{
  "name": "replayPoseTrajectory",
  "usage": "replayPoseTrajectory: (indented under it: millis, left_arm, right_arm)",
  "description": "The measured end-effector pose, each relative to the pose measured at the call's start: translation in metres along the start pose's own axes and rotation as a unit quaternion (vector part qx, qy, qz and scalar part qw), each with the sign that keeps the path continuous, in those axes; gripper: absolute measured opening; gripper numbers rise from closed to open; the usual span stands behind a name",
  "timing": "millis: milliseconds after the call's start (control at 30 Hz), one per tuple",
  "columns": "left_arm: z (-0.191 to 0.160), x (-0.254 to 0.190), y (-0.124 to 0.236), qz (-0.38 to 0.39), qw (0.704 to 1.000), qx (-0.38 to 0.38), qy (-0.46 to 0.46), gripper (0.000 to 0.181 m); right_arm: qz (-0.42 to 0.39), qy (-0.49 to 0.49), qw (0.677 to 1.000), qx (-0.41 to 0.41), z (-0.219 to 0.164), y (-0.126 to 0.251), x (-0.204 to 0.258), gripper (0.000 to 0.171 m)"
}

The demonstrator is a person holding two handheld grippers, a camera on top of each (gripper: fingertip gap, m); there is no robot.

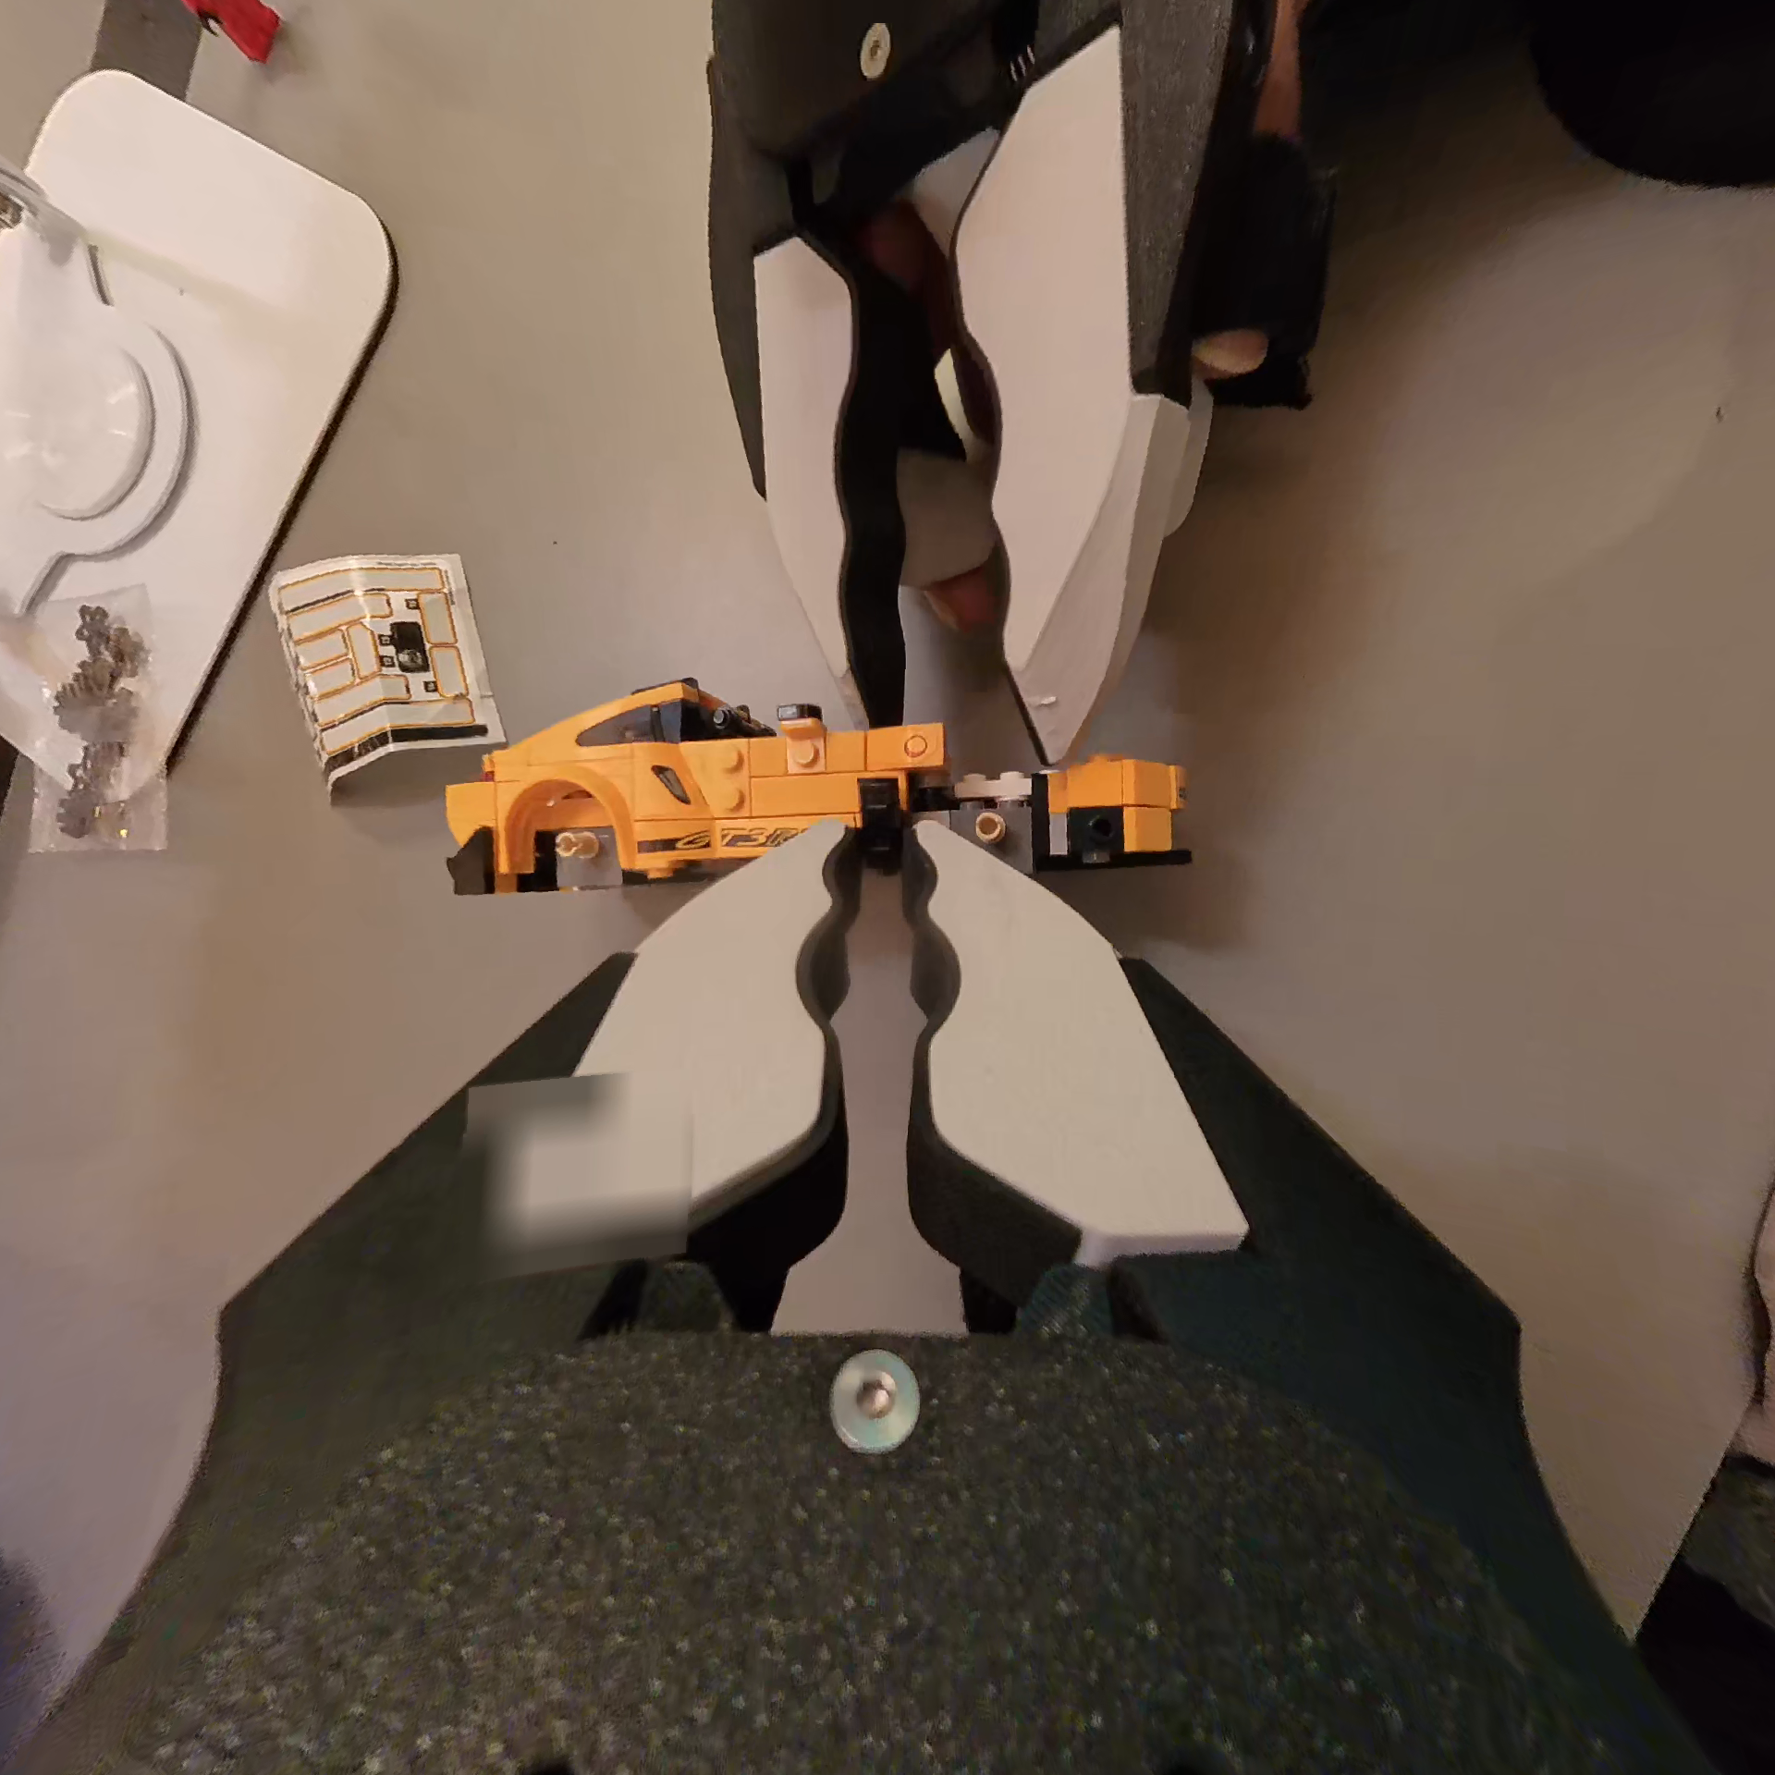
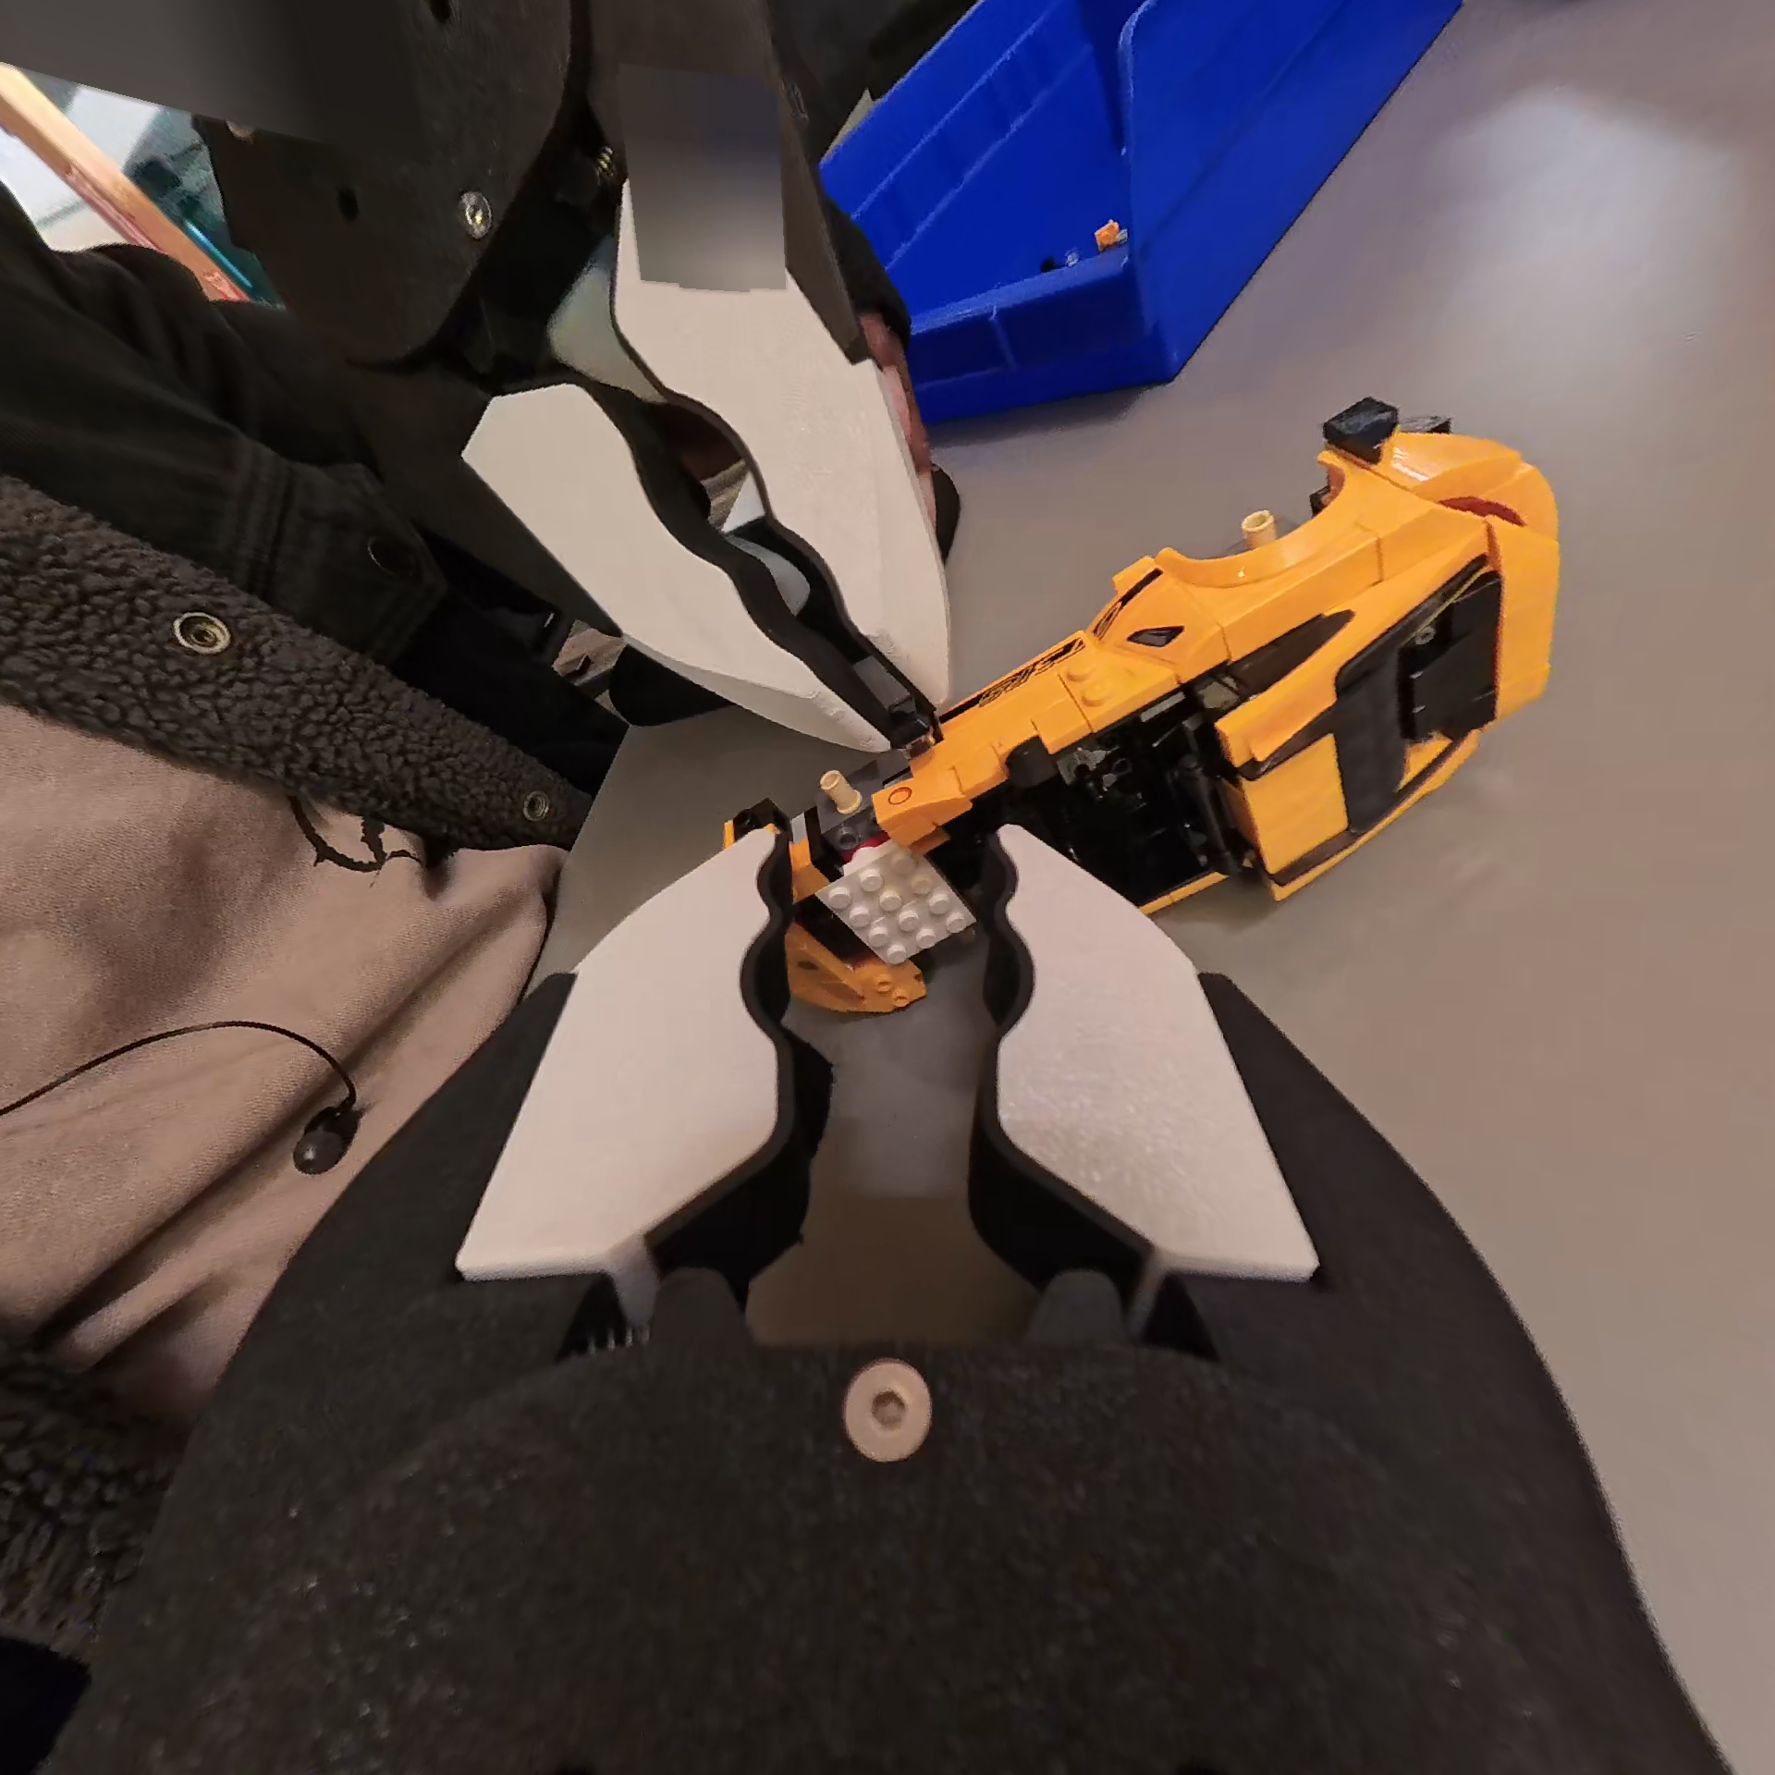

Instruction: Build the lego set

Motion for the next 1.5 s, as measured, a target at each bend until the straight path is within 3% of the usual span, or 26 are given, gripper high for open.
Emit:
replayPoseTrajectory:
  millis: [367,800,1367,1400,1500]
  left_arm:
    - [0.006,0.006,-0.002,-0.055,0.997,0.056,-0.023,0.008]
    - [0.014,0.010,-0.005,-0.106,0.985,0.131,-0.043,0.008]
    - [0.010,0.010,-0.004,-0.096,0.992,0.084,-0.020,0.008]
    - [0.009,0.010,-0.003,-0.097,0.992,0.077,-0.015,0.019]
    - [0.011,0.011,0.000,-0.103,0.994,0.043,-0.008,0.022]
  right_arm:
    - [-0.034,0.060,0.998,-0.006,0.002,0.001,0.005,0.034]
    - [-0.035,0.062,0.997,-0.009,0.003,0.000,0.004,0.032]
    - [-0.036,0.071,0.997,-0.001,0.003,0.000,0.006,0.034]
    - [-0.036,0.072,0.997,0.000,0.003,0.000,0.006,0.034]
    - [-0.038,0.073,0.997,-0.002,0.004,0.002,0.006,0.034]
Point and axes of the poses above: each gripper's, where its closed fingertips meet, y back along the fingers, z out of its top, x = y × z across the jaws, the point moved 6 cm from there along y, back along the fingers, and after that the axes turned 13 degrees about -y, right-handed, at the moved point
